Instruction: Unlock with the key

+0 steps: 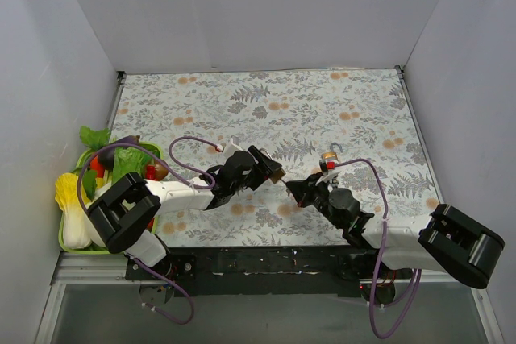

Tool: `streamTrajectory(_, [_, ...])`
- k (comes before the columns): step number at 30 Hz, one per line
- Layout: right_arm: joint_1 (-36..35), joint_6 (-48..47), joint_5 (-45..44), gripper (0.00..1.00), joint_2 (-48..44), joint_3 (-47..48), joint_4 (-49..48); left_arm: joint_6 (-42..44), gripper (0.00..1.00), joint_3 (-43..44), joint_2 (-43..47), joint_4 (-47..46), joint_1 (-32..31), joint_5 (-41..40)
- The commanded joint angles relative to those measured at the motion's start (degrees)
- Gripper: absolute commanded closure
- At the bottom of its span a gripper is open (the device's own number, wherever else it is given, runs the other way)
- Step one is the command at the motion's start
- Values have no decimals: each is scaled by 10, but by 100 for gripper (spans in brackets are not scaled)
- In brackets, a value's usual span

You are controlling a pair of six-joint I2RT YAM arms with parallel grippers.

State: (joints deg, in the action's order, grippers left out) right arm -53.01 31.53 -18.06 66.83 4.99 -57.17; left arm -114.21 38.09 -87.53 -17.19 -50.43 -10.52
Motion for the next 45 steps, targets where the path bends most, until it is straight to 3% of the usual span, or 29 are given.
streamTrajectory(1, [0, -23, -28, 99, 1, 3, -56, -325, 100, 2, 24, -58, -11, 36])
streamTrajectory(20, [-21, -79, -20, 99, -6, 22, -43, -385, 100, 8, 1, -81, -11, 102])
streamTrajectory(31, [-22, -29, -10, 99, -25, -5, -5, -359, 100, 2, 39, 28, 15, 46])
streamTrajectory(40, [-22, 0, -20, 99, -141, -3, 112, -265, 100, 19, 75, 192, 41, -55])
streamTrajectory(45, [-22, 9, -28, 99, -191, 2, 162, -214, 100, 51, 47, 282, 44, -91])
